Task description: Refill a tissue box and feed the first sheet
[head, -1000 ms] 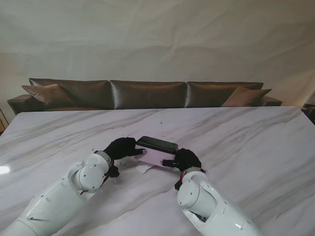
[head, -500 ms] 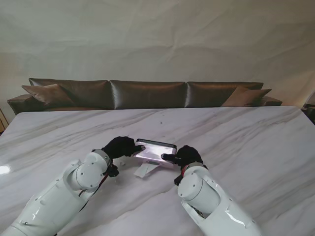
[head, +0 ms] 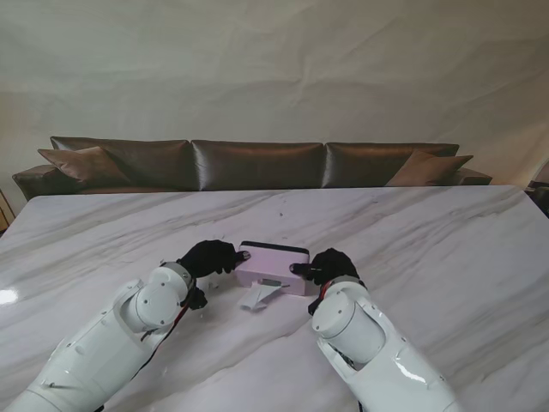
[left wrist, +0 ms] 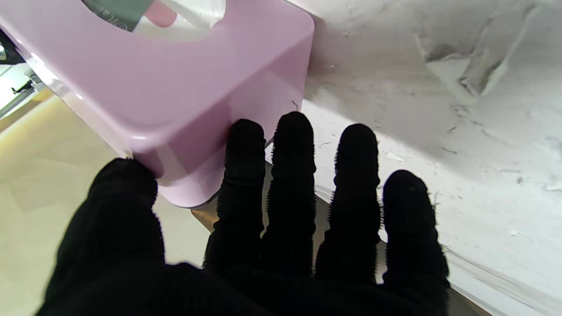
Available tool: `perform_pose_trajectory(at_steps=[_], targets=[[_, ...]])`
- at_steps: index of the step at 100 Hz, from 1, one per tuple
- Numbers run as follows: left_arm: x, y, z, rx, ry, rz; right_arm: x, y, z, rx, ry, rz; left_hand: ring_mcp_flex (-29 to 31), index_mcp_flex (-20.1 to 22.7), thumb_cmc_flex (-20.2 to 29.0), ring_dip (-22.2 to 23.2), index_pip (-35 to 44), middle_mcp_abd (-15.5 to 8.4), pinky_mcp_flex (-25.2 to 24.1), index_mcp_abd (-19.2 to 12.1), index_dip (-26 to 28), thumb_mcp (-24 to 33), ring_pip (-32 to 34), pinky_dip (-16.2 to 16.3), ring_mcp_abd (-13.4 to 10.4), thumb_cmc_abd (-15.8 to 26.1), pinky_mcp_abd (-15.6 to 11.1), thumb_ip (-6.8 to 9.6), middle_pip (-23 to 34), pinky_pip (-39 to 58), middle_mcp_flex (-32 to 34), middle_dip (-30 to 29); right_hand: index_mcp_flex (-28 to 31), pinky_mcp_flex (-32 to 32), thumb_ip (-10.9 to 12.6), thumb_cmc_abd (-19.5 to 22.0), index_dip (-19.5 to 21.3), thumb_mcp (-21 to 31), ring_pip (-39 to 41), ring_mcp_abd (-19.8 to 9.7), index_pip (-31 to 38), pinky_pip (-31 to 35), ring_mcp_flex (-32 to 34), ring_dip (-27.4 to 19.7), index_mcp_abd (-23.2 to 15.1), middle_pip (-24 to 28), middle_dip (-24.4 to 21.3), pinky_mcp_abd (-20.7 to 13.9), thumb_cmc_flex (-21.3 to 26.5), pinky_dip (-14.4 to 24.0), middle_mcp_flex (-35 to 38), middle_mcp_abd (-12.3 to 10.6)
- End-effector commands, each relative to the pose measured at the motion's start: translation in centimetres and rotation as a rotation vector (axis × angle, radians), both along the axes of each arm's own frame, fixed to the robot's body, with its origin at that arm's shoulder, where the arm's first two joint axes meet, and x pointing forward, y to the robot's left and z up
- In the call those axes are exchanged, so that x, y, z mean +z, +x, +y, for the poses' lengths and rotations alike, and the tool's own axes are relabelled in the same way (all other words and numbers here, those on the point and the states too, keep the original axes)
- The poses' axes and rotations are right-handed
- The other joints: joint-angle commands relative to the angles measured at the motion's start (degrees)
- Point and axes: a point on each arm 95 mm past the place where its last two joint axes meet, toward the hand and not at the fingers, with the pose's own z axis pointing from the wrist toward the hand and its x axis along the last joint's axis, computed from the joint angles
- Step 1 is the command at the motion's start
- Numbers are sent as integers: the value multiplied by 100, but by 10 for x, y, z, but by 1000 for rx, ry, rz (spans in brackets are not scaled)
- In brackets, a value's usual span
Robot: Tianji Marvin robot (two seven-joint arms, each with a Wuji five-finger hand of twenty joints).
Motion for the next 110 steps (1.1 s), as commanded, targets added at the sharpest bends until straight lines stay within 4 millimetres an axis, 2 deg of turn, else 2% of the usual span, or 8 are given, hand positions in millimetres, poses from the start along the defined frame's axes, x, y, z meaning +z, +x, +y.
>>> perform_pose_trajectory(at_steps=[1, 17, 21, 23, 25, 49, 76, 110], targets=[[-11, -2, 3, 23, -9, 28, -2, 2, -2, -7, 3, 21, -283, -301, -68, -156, -420, -141, -180, -412, -317, 196, -197, -14, -5, 201, -188, -64, -274, -2144, -359, -180, 195, -121, 373, 302, 94, 230, 96, 273, -180, 278, -44, 23, -991, 58, 63, -573, 4, -33, 67, -295], [-16, -2, 11, 70, -36, 52, -4, 4, -9, -19, -3, 40, -592, -625, -612, -317, -966, -34, -376, -184, -705, 106, -502, -73, 55, 374, -167, -250, -560, -2338, -832, -356, 83, -303, 634, 720, 384, -217, -32, 302, -867, 162, -269, 15, -755, -127, -83, -550, -269, -39, -253, -252], [-17, -3, 13, 79, -44, 55, -4, 5, -11, -24, 0, 41, -629, -673, -711, -334, -1063, -21, -391, -149, -764, 114, -537, -76, 59, 395, -158, -286, -603, -2362, -908, -378, 60, -377, 753, 879, 590, -363, -82, 327, -1107, 112, -346, 17, -649, -171, -143, -529, -357, -28, -357, -216], [-18, -3, 14, 83, -47, 55, -4, 5, -11, -27, 1, 42, -650, -704, -753, -339, -1093, -17, -400, -137, -781, 112, -550, -76, 62, 414, -153, -298, -619, -2370, -942, -385, 66, -393, 991, 944, 909, -515, -104, 338, -1317, 95, -371, 23, -607, -179, -184, -518, -381, -12, -403, -197], [-18, -4, 14, 87, -50, 55, -4, 4, -12, -29, 3, 41, -669, -743, -786, -343, -1121, -14, -405, -123, -794, 108, -561, -75, 61, 431, -149, -307, -634, -2374, -978, -390, 20, -435, 1043, 973, 986, -585, -131, 353, -1409, 69, -420, 19, -566, -203, -203, -506, -422, -13, -460, -183], [-19, -8, 23, 109, -37, 51, -2, 1, -18, -32, 4, 34, -839, -1107, -1023, -389, -1556, -18, -559, -4, -1003, 130, -697, -112, 27, 470, -123, -369, -790, -2548, -1317, -439, -486, -760, 1313, 1000, 966, -757, -323, 409, -1914, -168, -792, 10, -321, -390, -352, -454, -1001, -2, -981, -69], [-15, -16, 27, 114, -14, 21, 3, -9, -25, -12, -26, 7, -1308, -1702, -1046, -516, -2602, -116, -814, 212, -1786, 156, -1082, -131, -43, 338, -113, -346, -1131, -2835, -2105, -609, -1728, -1213, 1277, 952, 721, -437, -589, 434, -2703, -511, -1355, 11, -5, -628, -539, -425, -1497, 17, -1943, -20], [-12, -28, 28, 100, 37, -69, 1, -28, -35, 30, -111, -19, -1659, -2138, -841, -632, -2934, -207, -1010, 294, -2111, 251, -1317, -128, -111, 74, -159, -246, -1291, -2993, -2617, -758, -2484, -1653, 1295, 671, 639, -414, -860, 323, -2834, -898, -1841, -13, 131, -678, -683, -321, -1220, 52, -2713, -82]])
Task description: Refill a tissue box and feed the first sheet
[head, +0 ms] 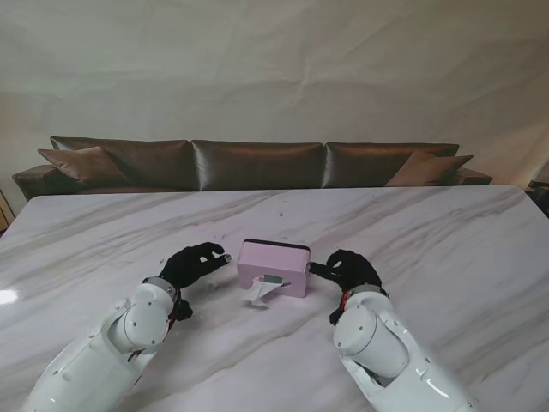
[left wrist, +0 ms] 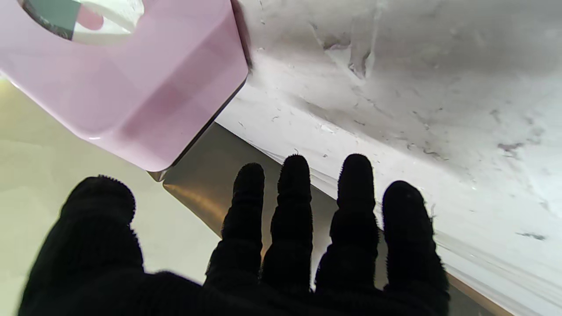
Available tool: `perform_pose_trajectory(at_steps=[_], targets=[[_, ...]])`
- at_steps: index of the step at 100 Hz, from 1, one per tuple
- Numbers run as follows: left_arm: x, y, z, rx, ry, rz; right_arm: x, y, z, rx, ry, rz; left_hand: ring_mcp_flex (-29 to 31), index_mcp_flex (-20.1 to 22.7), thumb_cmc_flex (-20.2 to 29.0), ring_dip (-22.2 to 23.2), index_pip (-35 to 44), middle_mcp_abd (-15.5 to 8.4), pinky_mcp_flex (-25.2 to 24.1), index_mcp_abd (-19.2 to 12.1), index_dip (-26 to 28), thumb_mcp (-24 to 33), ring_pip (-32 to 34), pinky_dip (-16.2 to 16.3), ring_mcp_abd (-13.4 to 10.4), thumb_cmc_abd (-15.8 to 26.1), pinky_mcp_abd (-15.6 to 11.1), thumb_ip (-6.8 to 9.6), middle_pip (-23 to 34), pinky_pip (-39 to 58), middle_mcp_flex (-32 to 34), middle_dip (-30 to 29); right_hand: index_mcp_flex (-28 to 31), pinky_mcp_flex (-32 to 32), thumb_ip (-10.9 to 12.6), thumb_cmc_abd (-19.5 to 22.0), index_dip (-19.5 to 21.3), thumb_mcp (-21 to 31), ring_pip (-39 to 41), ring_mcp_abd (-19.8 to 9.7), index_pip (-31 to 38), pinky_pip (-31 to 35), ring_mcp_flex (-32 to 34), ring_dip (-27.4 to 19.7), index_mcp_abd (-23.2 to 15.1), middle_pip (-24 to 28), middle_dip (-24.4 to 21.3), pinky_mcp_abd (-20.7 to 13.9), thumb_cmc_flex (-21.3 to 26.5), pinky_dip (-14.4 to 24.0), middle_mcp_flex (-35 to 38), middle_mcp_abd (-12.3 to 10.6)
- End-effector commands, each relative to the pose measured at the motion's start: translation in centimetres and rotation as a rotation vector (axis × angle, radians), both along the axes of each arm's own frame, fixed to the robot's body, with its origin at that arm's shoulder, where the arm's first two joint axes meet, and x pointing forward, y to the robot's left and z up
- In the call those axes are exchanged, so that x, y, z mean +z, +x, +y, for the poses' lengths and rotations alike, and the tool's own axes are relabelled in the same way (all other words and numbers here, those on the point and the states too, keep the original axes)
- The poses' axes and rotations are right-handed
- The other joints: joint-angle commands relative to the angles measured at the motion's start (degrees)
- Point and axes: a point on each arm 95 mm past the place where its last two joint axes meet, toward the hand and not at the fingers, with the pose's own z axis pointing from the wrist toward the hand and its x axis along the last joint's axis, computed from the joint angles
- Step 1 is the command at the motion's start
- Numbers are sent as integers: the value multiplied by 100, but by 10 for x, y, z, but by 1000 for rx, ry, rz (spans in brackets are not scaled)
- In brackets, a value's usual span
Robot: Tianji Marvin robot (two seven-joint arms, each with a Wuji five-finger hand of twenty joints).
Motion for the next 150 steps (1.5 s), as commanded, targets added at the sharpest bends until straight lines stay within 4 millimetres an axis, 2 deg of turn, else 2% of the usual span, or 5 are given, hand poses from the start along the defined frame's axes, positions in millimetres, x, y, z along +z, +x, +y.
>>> perform_pose_trajectory(at_steps=[1, 49, 72, 118, 150], targets=[[0, -4, -3, -18, -3, -3, -6, -7, -1, 15, -4, 24, -213, -180, 8, -46, -73, -214, -122, 68, -131, 113, -9, -49, -118, -118, -148, -97, -130, -2992, -329, -80, -198, -80, 43, -186, -34, 64, -120, 99, 4, -44, -104, -9, 45, -30, -122, -271, 53, 61, -230, -68], [-13, -21, -18, -104, 84, 5, -33, -11, 3, 66, -26, 86, -353, -461, 713, -111, 163, -381, -207, 77, -163, 390, -59, -4, -216, -948, -183, 205, -60, -3058, -545, -191, -348, -301, 114, -509, -83, 0, -261, -19, 151, -331, -315, -4, 70, 5, -272, -270, 475, 169, -596, -31], [-16, -14, -28, -132, 122, 6, -40, -1, 14, 94, -8, 90, -236, -365, 847, -102, 364, -537, -177, -80, -176, 411, 33, 24, -236, -926, -194, 281, -39, -3041, -343, -278, -294, -291, 118, -533, -86, -22, -142, -46, 248, -368, -256, 53, 53, 98, -277, -274, 552, 214, -526, -48], [-20, -5, -47, -182, 96, 34, -46, 6, 38, 124, 27, 85, -108, -89, 932, -100, 573, -509, -163, -155, -198, 378, 106, 31, -229, -759, -183, 294, 37, -3034, -12, -314, -82, -167, 77, -647, -86, -36, 71, -65, 430, -294, -97, 126, 1, 224, -258, -312, 813, 278, -316, -64], [-16, 0, -63, -205, 55, 9, -38, 5, 48, 111, 67, 41, 300, 508, 1166, 30, 1259, -646, 8, -555, 122, 266, 381, 34, -302, -490, -169, 261, 287, -2924, 755, -171, 930, 188, -3, -302, 80, -469, 231, -68, 1019, -55, 390, 101, -551, 396, -96, -316, 1391, 255, 661, -292]])
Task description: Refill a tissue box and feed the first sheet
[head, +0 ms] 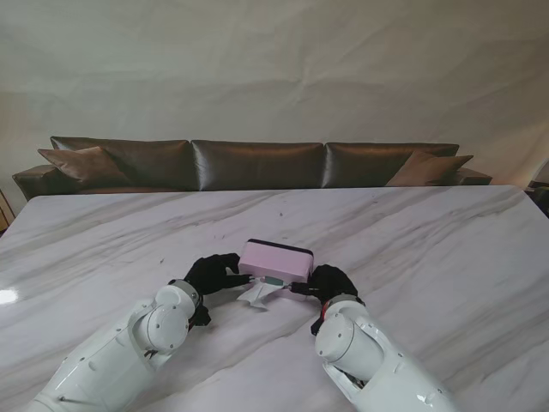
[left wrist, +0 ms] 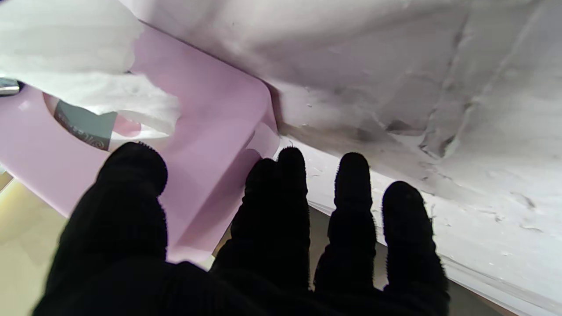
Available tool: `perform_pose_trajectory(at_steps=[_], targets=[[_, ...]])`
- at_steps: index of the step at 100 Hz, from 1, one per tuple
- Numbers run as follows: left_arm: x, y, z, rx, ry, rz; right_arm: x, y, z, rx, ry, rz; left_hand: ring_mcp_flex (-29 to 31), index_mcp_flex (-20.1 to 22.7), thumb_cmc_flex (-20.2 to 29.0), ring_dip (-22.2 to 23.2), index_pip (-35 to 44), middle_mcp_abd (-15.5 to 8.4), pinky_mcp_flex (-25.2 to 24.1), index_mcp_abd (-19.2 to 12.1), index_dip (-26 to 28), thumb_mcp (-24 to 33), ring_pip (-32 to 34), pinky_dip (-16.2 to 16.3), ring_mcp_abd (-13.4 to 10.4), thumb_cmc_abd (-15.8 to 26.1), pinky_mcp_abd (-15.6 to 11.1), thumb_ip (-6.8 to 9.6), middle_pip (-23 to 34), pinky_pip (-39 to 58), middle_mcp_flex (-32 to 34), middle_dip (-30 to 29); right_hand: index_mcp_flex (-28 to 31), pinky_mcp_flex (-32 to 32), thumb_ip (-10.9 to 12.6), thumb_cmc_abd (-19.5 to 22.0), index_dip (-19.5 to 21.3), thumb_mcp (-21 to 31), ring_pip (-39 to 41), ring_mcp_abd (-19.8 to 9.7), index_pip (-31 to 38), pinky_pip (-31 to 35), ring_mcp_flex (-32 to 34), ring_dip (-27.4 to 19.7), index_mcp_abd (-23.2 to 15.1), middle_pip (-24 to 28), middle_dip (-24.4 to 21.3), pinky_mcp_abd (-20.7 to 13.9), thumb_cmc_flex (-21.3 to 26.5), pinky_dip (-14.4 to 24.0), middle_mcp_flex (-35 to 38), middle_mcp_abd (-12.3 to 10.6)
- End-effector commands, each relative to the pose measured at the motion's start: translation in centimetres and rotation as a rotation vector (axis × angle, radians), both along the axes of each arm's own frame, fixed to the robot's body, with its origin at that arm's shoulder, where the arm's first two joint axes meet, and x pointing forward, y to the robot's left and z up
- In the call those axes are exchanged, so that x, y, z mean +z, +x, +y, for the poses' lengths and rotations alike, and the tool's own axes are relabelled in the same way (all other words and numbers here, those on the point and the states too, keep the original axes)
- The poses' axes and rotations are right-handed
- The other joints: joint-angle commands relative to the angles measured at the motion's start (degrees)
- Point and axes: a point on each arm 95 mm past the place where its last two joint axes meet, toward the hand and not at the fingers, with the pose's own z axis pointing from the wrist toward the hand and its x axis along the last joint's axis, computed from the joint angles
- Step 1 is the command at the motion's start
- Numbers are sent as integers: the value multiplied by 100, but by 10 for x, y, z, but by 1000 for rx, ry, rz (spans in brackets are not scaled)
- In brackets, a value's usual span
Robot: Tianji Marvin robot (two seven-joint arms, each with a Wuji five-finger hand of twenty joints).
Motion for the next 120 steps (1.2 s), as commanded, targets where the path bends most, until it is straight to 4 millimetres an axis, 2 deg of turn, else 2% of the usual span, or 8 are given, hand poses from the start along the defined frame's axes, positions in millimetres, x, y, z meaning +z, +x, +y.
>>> perform_pose_trajectory(at_steps=[1, 12, 20, 47, 75, 78, 85, 120], targets=[[3, -3, -21, -43, -37, -2, 7, -2, 16, 27, 51, -11, 237, 392, 129, 105, 392, -388, 56, -1242, 257, -102, 138, 33, -159, 192, -165, 151, 185, -2918, 339, 99, 362, 108, -12, 173, 24, -172, 221, 21, 211, 242, 250, 39, -1430, 54, 92, -254, 105, 51, 320, -507], [6, -3, -27, -53, -55, -21, 12, -3, 19, 25, 74, -29, 550, 796, 258, 255, 921, -413, 187, -1562, 689, -4, 379, 18, -241, 31, -167, 203, 389, -2819, 848, 266, 912, 276, -35, 308, -46, -344, 274, 36, 344, 352, 467, 22, -1720, 20, 139, -226, 285, 27, 792, -602], [10, -3, -30, -60, -66, -31, 15, -4, 21, 24, 80, -45, 789, 1093, 313, 334, 1210, -404, 281, -1736, 897, 68, 528, 18, -288, -5, -174, 177, 537, -2754, 1185, 358, 1083, 407, -299, 198, -585, -287, 338, 29, 840, 460, 636, 0, -1929, -15, 229, -231, 425, -47, 1119, -638], [19, -5, -29, -50, -75, -48, 22, -1, 21, 11, 78, -55, 1289, 1693, 368, 662, 1950, -345, 525, -1864, 1386, 53, 1076, 34, -273, 201, -174, 151, 1047, -2482, 1873, 755, 1783, 813, -408, 335, -908, -377, 516, 50, 1543, 748, 1139, -8, -2156, 74, 320, -209, 630, -64, 1976, -676], [18, -2, -19, -19, -65, -28, 25, 7, 17, -18, 71, -53, 1545, 1950, 353, 877, 2370, -289, 626, -1745, 1804, -123, 1459, 49, -243, 439, -166, 137, 1410, -2332, 2176, 1072, 2315, 1100, -321, 567, -729, -520, 653, 63, 1809, 952, 1479, -7, -2148, 282, 461, -172, 659, -66, 2431, -695], [18, -2, -18, -16, -64, -26, 26, 7, 16, -20, 68, -54, 1522, 1983, 355, 923, 2418, -282, 638, -1728, 1881, -160, 1527, 52, -89, 477, -163, 129, 1455, -2310, 2216, 1114, 2372, 1128, -304, 587, -693, -534, 670, 59, 1829, 973, 1507, -7, -2159, 308, 480, -176, 660, -67, 2480, -704], [18, -1, -16, -9, -63, -24, 27, 10, 14, -26, 60, -56, 1573, 2043, 357, 953, 2478, -277, 662, -1730, 1959, -186, 1597, 56, -97, 498, -172, 124, 1513, -2285, 2276, 1157, 2496, 1189, -190, 663, -478, -637, 731, 70, 1781, 1051, 1585, -23, -2132, 350, 587, -166, 665, -116, 2570, -702], [18, 5, 1, 47, -40, -31, 25, 24, 4, -60, 28, -37, 1731, 2290, 348, 1009, 2652, -248, 748, -1752, 2165, -212, 1799, 97, -61, 516, -173, 129, 1667, -2149, 2494, 1268, 2727, 1327, -147, 771, -265, -685, 840, 66, 1795, 1181, 1744, -10, -2066, 440, 678, -165, 644, -124, 2760, -723]])
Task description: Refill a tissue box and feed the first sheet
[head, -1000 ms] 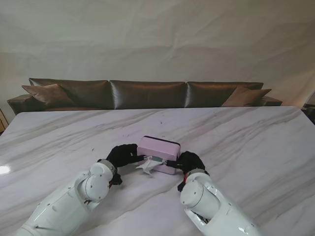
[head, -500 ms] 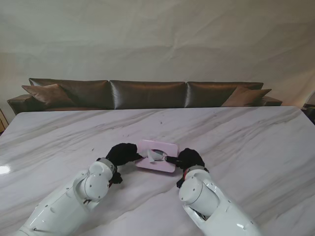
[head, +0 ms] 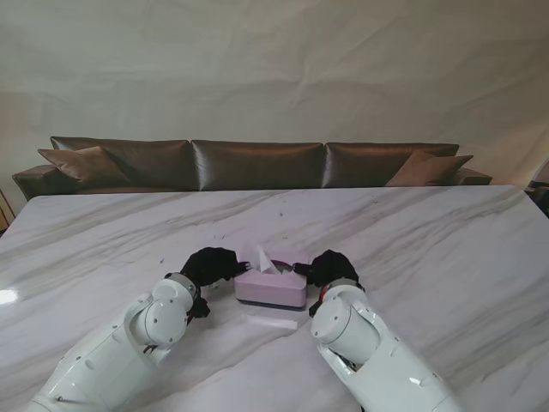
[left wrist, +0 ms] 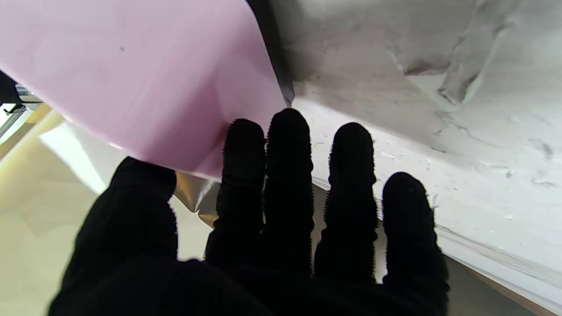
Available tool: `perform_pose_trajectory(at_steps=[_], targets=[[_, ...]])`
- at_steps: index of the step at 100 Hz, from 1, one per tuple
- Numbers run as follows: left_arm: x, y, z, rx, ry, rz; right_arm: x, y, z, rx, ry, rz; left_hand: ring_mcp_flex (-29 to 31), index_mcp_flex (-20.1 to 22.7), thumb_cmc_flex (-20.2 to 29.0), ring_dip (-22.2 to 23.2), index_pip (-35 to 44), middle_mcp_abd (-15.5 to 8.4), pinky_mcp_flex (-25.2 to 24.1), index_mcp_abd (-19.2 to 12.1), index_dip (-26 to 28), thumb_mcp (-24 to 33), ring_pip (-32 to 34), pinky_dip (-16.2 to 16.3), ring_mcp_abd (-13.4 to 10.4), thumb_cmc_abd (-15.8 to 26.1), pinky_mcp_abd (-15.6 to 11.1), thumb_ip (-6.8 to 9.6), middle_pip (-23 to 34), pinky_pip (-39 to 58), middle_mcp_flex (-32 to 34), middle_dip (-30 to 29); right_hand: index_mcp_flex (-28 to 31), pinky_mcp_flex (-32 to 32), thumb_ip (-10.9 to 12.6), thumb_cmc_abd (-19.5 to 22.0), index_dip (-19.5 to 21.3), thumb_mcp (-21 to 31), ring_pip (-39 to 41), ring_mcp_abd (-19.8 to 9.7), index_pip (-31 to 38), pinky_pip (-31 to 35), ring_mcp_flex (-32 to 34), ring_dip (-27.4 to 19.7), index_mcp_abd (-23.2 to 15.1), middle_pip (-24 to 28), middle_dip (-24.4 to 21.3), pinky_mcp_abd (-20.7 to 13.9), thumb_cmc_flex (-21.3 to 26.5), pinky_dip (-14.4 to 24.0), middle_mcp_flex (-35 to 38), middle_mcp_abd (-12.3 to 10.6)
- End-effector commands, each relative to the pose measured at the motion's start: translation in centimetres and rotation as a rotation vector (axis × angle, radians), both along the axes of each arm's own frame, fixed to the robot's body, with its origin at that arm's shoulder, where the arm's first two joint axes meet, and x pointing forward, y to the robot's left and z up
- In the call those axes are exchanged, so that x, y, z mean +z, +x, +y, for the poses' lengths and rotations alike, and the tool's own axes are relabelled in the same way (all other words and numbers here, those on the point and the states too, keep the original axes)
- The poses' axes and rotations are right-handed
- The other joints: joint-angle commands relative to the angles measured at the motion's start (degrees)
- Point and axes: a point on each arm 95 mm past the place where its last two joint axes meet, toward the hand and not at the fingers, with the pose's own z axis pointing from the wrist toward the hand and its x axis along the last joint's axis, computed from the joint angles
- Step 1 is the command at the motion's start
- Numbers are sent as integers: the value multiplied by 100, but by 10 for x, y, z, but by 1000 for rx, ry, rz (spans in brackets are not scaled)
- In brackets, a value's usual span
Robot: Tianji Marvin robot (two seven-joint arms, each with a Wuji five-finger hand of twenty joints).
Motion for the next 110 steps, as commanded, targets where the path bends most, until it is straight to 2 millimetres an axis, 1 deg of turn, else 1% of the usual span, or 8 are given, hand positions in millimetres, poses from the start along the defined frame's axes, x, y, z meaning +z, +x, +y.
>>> perform_pose_trajectory(at_steps=[1, 26, 38, 41, 60, 78, 90, 110], targets=[[1, -1, -2, 2, -4, 6, 3, 4, 3, 4, 10, 8, 179, 191, 88, 109, 143, -301, 44, -772, 138, 50, 206, 95, 33, 177, -163, 129, 173, -2143, 285, 94, 218, 103, 112, 92, 59, -123, 334, 120, 45, 388, 213, -9, -840, 135, 126, -421, -15, -58, 219, -383], [-2, -4, 9, 41, 22, 26, 2, 7, -3, -5, -4, 23, -164, -169, -70, -178, -622, -207, -64, -619, -249, 14, -267, 45, -9, 274, -160, 94, -391, -2207, -156, -209, 116, 71, 163, 72, 155, -153, 331, 127, -73, 396, 153, -20, -839, 99, 154, -416, -131, -83, 111, -335], [-2, -9, 15, 52, 36, 45, 1, 4, -10, 3, -35, 34, -458, -429, -346, -371, -1179, -139, -127, -503, -651, -21, -660, 8, 13, 328, -138, 2, -752, -2305, -531, -461, -367, -146, 146, -118, 355, 420, 265, 146, -589, 289, -137, 9, -597, -41, 159, -451, -891, -123, -345, -241], [-1, -11, 17, 57, 39, 46, 1, 3, -12, 3, -40, 34, -544, -506, -416, -416, -1320, -126, -141, -484, -747, -27, -759, 2, 18, 340, -132, -24, -840, -2326, -648, -515, -470, -196, 251, -93, 656, 455, 233, 143, -854, 255, -201, 20, -523, -77, 119, -461, -1055, -118, -466, -228], [1, -24, 31, 109, 27, 13, 3, -4, -26, -3, -49, -36, -1978, -1921, -874, -1318, -3249, 13, -757, -451, -1909, 10, -2242, -252, 247, 333, 126, -122, -2079, -3107, -3079, -1348, -1468, -760, 190, -356, 364, 899, -464, 222, -2011, -284, -940, -122, -430, -719, -335, -363, -1834, -166, -1322, -108], [3, -34, 43, 138, 36, -90, 9, -13, -37, 53, -112, -154, -3094, -2217, -1192, -2829, -4708, -183, -1457, -598, -3072, 44, -3727, -1164, -108, 306, 15, -141, -3116, -4714, -3889, -2694, -2811, -1977, 261, -13, -213, 940, -2638, -11, -3009, -1717, -2625, -960, -846, -2203, -1571, -297, -2402, -194, -2632, -182], [7, -42, 48, 127, 56, -136, 14, -19, -43, 140, -161, -199, -3632, -2277, -1430, -3375, -5115, -417, -1429, -741, -3395, 47, -4139, -1887, -442, 286, -95, -164, -3473, -6206, -4253, -3037, -3648, -3044, 183, 292, -670, 917, -3758, -470, -3480, -3122, -3705, -1758, -1149, -2803, -2237, -586, -2810, -557, -3519, -511], [13, -55, 47, 93, 100, -173, 16, -26, -50, 249, -224, -236, -3828, -2275, -1649, -3745, -5313, -597, -1450, -840, -3562, 71, -4491, -2075, -811, 217, -278, -178, -3750, -7496, -4381, -3216, -4249, -3624, 101, 649, -1045, 896, -4172, -847, -3732, -3972, -4367, -2295, -1310, -2952, -2716, -924, -3316, -1014, -4150, -816]])
